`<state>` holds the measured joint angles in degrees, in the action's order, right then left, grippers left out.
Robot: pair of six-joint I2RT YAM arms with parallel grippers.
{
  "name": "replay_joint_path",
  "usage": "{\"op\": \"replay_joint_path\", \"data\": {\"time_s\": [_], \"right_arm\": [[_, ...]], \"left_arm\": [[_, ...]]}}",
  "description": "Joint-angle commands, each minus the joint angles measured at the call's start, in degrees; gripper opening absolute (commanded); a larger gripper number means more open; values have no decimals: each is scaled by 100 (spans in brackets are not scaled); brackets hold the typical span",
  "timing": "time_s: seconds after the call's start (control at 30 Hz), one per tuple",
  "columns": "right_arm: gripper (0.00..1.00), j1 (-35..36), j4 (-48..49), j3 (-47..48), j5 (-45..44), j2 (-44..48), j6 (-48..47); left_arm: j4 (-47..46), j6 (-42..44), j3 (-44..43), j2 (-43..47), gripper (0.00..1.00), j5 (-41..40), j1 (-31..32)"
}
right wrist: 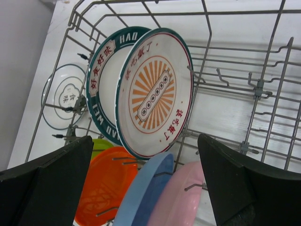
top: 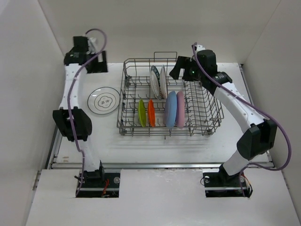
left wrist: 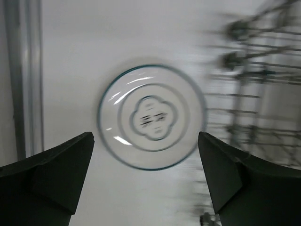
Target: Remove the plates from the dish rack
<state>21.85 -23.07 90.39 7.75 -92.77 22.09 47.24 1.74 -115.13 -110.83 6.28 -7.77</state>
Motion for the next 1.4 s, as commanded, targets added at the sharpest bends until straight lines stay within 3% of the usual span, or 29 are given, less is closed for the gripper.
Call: {"op": "replay_joint_path", "data": {"time_s": [0.0, 0.13, 0.3, 0.43, 0.57, 0.73, 0.87, 0.9, 1.0, 1.03, 1.13, 1.37], "right_arm": [[98, 48, -5, 374, -256, -118, -20], [98, 48, -5, 252, -361, -180, 33], [98, 48, -118, -47, -835, 136, 85], [98, 48, -189, -215, -1231, 444, 85], [98, 48, -242, -426, -1425, 681, 85], [98, 48, -400, -557, -1688, 997, -29], [98, 48, -470, -847, -2259, 1244, -82], [98, 48, -409, -848, -2312, 1305, -143], [98, 48, -470, -795, -2427, 1235, -214], [98, 48, -540, -795, -2427, 1166, -214], [98, 48, -541, -795, -2427, 1051, -214], [98, 48, -541, -742, -2629, 998, -214]], "left_arm": [[425, 380, -799, 404, 93, 372, 1284], [295, 213, -1187, 44, 97, 576, 2269], [294, 213, -1740, -667, 98, -266, 3288], [242, 213, -1811, -931, 98, -1487, 3615], [189, 161, -1811, -1064, 95, -1656, 3669], [250, 38, -1864, -1336, 83, -1394, 3669], [303, -252, -1916, -1503, 59, -1148, 3669], [303, -253, -1917, -1503, 46, -1043, 3669], [373, -401, -1969, -1451, 28, -893, 3669], [373, -472, -1969, -1451, 17, -822, 3669], [242, -621, -2022, -1275, 2, -822, 3669], [127, -868, -2557, -889, 0, -892, 3669]]}}
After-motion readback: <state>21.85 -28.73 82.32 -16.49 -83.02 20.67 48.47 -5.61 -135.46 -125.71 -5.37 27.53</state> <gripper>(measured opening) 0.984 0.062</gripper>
